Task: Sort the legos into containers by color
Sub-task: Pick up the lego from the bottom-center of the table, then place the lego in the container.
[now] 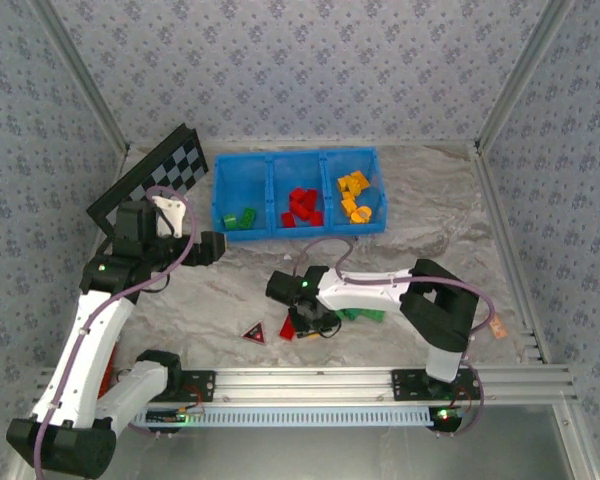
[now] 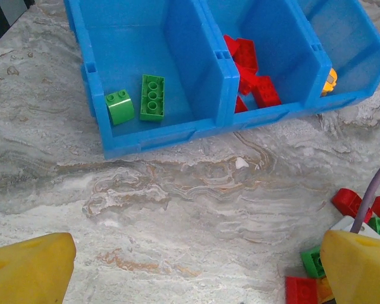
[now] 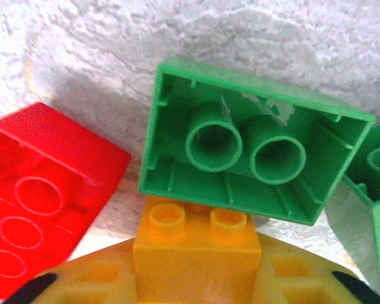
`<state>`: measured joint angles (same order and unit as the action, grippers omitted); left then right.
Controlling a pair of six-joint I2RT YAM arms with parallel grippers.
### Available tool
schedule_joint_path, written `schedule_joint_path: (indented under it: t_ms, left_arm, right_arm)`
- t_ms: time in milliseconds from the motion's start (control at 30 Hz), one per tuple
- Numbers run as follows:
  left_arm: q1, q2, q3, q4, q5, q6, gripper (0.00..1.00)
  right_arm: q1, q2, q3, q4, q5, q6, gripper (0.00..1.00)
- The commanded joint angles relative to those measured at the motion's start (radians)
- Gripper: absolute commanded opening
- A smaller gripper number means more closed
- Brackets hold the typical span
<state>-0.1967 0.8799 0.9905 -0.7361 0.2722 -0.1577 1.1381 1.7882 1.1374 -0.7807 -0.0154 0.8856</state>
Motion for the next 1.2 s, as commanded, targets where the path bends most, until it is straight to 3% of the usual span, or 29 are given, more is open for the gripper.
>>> schedule_joint_path:
  t_ms: [0, 200, 333, 400, 567, 700, 833, 1000, 1167]
  left_arm:
    - [-0.006, 0.0, -0.005, 0.017, -0.002, 0.019, 0.99]
    - [-0.013, 0.01, -0.017, -0.021, -0.01, 0.023, 0.99]
    - [-0.034, 0.042, -0.05, -0.017, 0.135, -0.025, 0.99]
    - [-0.089, 0.061, -0.074, -0.019, 0.128, -0.045, 0.99]
    - [-0.316, 0.036, -0.178, 0.049, -0.041, -0.112, 0.99]
    - [-0.495, 0.085, -0.215, 0.05, -0.155, -0.174, 0.99]
    - [-0.635, 0.184, -0.226, 0.099, -0.239, -0.219, 0.99]
    - [-0.746, 0.286, -0.226, 0.164, -0.287, -0.295, 0.99]
    - [-0.817, 0.364, -0.206, 0.17, -0.333, -0.354, 0.99]
  right_arm:
    - [-0.003, -0.003, 0.036, -0.034, -0.007, -0.044, 0.26]
    - [-0.06, -0.149, 0.105, -0.175, -0.068, -0.183, 0.19]
    - [-0.208, -0.252, 0.178, -0.235, -0.091, -0.309, 0.19]
    - [-0.303, -0.267, 0.218, -0.254, -0.073, -0.396, 0.2]
    - [-0.538, -0.236, 0.341, -0.25, 0.075, -0.614, 0.2]
    - [-0.702, -0.156, 0.407, -0.133, 0.066, -0.705, 0.2]
    - [-0.794, 0.002, 0.541, -0.07, 0.044, -0.775, 0.2]
    - [-0.841, 0.226, 0.736, -0.058, 0.023, -0.82, 0.2]
    - [-0.855, 0.449, 0.991, -0.17, 0.05, -0.848, 0.2]
